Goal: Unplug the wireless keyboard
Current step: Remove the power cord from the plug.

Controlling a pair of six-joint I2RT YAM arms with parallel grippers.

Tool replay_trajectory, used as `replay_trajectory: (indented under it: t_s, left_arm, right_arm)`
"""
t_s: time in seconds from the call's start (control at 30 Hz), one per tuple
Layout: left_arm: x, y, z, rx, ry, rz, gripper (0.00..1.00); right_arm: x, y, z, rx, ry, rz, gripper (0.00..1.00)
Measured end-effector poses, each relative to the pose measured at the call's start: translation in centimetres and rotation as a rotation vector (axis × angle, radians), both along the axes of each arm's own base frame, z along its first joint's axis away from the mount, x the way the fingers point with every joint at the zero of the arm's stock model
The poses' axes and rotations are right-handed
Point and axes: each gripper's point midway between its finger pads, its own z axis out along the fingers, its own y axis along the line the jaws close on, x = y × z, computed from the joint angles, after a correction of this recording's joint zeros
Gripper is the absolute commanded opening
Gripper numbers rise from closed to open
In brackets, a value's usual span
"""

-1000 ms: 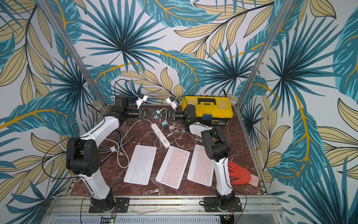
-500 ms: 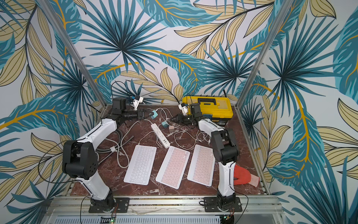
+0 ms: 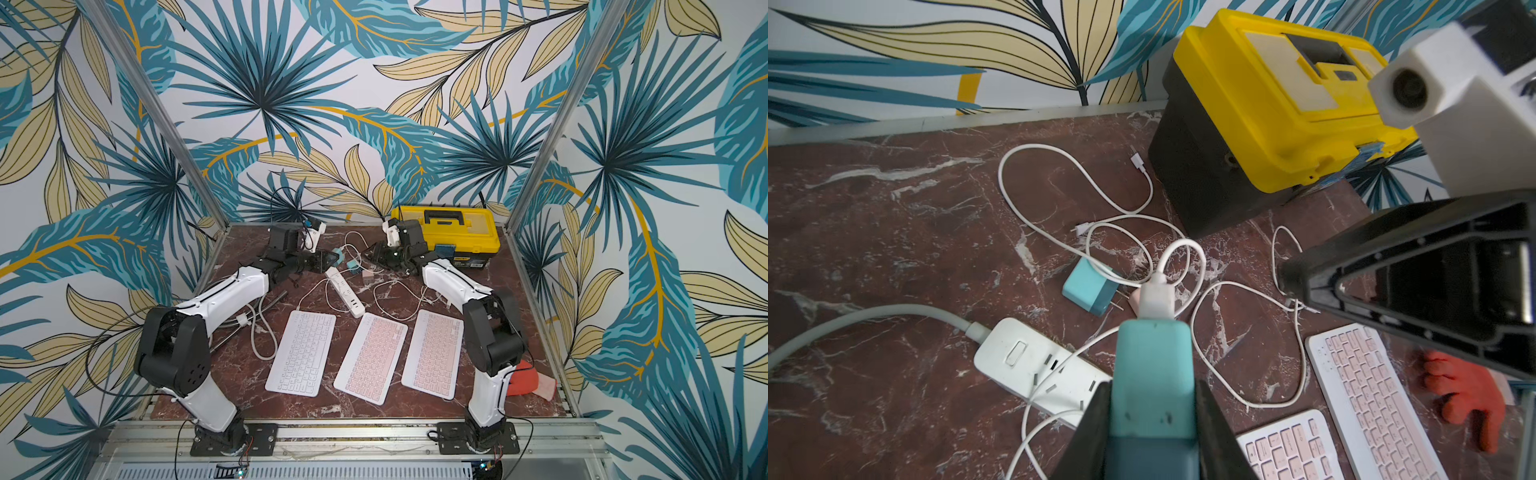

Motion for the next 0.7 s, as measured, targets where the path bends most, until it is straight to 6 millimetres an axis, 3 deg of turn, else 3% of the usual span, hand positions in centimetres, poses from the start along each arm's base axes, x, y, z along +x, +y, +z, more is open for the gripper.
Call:
replay_trajectory:
  t_s: [0.37, 0.7]
  left_arm:
    - [-1.5, -1.5, 2.3, 0.052, -0.091, -0.012, 0.0]
    - [-1.4, -1.0, 1.7, 0.085, -0.093, 0.023, 0.0]
  right_arm:
    - [1.7, 3.3, -0.3, 0.161, 0.042, -0.077, 0.43]
    - [2.5, 4.2, -0.8, 0.248, 0.087, -0.117, 0.42]
